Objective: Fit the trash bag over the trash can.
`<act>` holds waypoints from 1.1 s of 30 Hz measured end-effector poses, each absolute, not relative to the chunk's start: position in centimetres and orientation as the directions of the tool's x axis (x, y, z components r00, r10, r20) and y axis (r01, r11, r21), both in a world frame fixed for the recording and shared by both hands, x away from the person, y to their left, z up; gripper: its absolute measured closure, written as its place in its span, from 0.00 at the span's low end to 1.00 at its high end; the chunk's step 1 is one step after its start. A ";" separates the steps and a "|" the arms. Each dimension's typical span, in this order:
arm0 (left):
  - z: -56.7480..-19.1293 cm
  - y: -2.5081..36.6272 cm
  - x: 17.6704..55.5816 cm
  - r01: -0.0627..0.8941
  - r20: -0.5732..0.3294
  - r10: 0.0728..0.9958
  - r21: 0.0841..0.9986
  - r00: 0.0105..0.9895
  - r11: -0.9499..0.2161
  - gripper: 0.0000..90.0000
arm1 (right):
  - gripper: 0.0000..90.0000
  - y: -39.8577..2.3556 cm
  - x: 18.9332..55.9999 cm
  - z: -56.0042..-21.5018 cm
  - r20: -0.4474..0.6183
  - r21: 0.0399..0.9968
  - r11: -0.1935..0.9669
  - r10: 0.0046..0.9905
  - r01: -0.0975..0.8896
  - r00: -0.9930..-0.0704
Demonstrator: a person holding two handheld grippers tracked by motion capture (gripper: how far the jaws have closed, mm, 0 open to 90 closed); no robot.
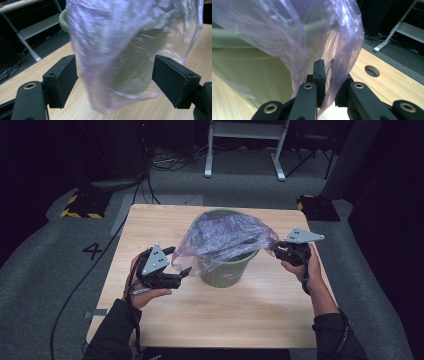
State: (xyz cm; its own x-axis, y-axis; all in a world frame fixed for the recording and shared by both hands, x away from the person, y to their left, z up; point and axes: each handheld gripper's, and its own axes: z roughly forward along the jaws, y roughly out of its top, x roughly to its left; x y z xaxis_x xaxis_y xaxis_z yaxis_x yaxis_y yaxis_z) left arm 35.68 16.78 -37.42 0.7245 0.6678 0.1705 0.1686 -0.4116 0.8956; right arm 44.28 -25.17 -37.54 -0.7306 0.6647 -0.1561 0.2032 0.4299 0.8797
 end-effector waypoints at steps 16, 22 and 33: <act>-39.3 14.1 31.8 0.113 0.204 0.618 0.893 0.760 -0.435 0.23 | 0.90 -25.0 42.3 -38.5 -0.233 0.848 0.505 0.628 0.162 -0.742; -39.4 16.0 30.9 0.117 0.171 0.626 0.912 0.761 -0.392 0.25 | 0.90 -25.3 42.0 -38.3 -0.235 0.852 0.499 0.640 0.162 -0.732; -39.4 12.8 28.7 0.043 0.249 0.558 0.888 0.792 -0.459 0.30 | 0.88 -24.9 41.6 -38.0 -0.248 0.845 0.511 0.632 0.154 -0.734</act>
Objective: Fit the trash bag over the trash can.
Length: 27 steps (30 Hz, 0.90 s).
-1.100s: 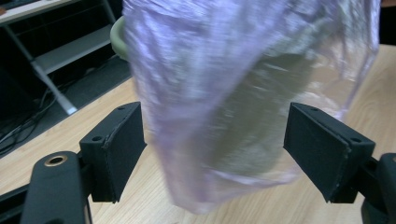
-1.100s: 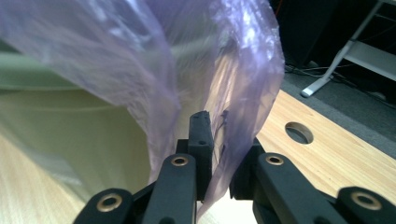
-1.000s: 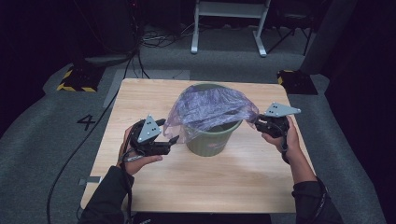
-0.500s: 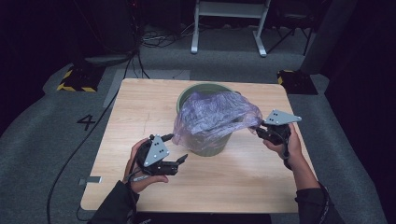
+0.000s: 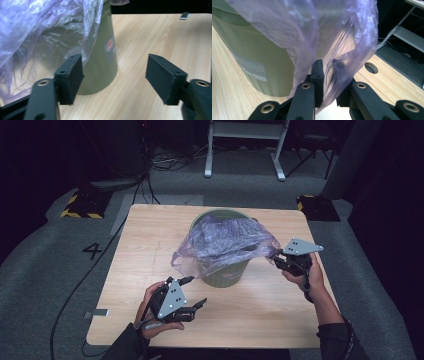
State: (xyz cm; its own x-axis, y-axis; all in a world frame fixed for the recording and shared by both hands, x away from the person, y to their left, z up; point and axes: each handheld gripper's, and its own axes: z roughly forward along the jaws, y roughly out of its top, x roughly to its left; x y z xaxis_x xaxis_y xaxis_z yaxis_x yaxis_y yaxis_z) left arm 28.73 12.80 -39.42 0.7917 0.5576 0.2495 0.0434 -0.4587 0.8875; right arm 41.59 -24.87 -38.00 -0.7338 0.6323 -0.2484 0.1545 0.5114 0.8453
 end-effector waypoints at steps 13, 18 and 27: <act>-37.3 13.3 31.7 0.035 0.212 0.672 0.942 0.710 -0.335 0.27 | 0.87 -24.8 41.6 -37.5 -0.262 0.840 0.523 0.627 0.146 -0.733; -36.9 14.8 31.2 0.025 0.208 0.687 0.950 0.696 -0.312 0.28 | 0.87 -24.9 41.5 -37.3 -0.256 0.842 0.518 0.628 0.150 -0.735; -36.6 13.7 34.1 0.055 0.272 0.655 0.900 0.705 -0.433 0.29 | 0.87 -24.5 41.4 -36.6 -0.268 0.843 0.522 0.617 0.130 -0.740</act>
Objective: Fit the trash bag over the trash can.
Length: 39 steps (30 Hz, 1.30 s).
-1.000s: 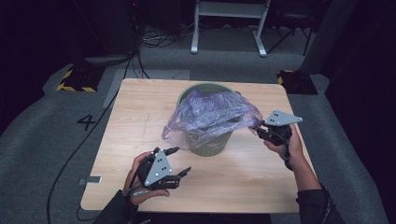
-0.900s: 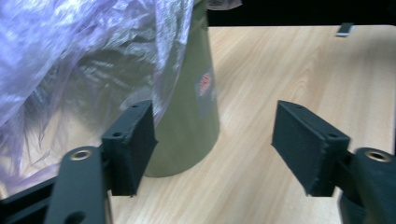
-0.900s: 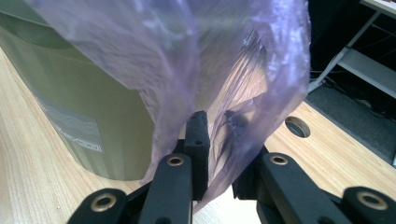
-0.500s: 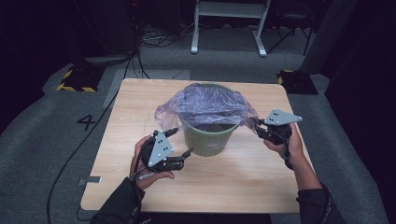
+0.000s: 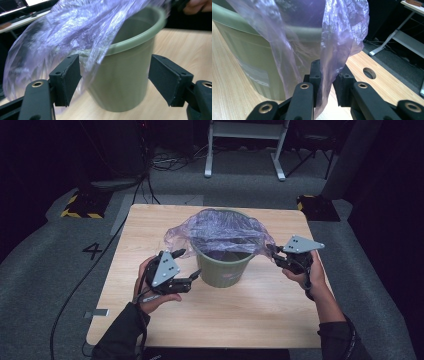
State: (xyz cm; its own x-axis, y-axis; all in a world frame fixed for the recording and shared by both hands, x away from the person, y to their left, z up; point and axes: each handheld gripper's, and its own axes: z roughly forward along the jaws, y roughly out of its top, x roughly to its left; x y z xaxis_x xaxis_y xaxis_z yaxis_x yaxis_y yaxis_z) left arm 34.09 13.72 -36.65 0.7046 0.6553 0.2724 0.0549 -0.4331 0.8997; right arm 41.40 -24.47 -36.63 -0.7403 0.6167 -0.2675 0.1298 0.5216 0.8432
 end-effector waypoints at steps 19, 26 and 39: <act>-39.7 15.4 36.1 0.127 0.250 0.572 0.834 0.781 -0.537 1.00 | 0.92 -24.6 40.5 -38.3 -0.270 0.820 0.557 0.577 0.129 -0.771; -41.5 15.3 37.6 0.177 0.253 0.576 0.791 0.777 -0.585 1.00 | 0.92 -24.2 42.0 -40.0 -0.236 0.810 0.556 0.598 0.184 -0.766; -42.5 14.7 38.2 0.193 0.265 0.569 0.762 0.779 -0.619 1.00 | 0.34 -25.2 40.8 -39.5 -0.284 0.840 0.527 0.631 0.131 -0.722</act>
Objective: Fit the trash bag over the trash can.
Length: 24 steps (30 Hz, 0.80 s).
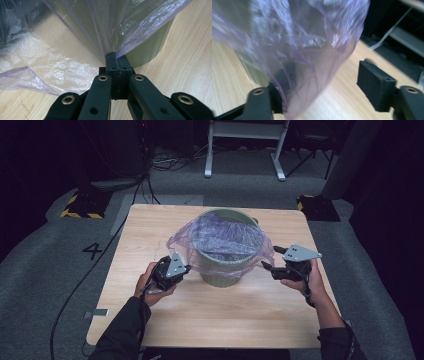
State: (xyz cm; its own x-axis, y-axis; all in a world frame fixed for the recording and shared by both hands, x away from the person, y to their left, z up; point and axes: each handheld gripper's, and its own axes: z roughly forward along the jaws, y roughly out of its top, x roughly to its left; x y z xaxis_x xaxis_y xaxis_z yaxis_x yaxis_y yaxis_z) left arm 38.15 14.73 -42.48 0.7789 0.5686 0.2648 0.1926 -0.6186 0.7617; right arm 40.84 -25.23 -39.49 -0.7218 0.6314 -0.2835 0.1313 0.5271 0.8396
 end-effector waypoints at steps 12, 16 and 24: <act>-42.6 15.3 38.6 0.233 0.236 0.612 0.776 0.755 -0.587 0.87 | 0.44 -26.5 38.3 -36.2 -0.310 0.905 0.425 0.663 0.002 -0.681; -42.1 15.8 37.9 0.222 0.247 0.624 0.787 0.741 -0.576 0.64 | 0.64 -26.0 38.5 -36.1 -0.320 0.904 0.427 0.650 -0.016 -0.689; -39.7 18.4 35.0 0.170 0.249 0.638 0.837 0.729 -0.521 0.32 | 0.91 -26.0 39.3 -36.1 -0.298 0.904 0.427 0.645 0.009 -0.704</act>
State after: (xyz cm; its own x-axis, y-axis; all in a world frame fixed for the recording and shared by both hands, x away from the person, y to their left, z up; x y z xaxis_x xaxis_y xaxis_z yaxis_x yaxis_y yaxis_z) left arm 34.96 18.40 -39.70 0.7289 0.6379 0.2488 0.1699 -0.5205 0.8368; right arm 39.29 -25.95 -36.08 -0.7038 0.6450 -0.2978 0.0087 0.4270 0.9042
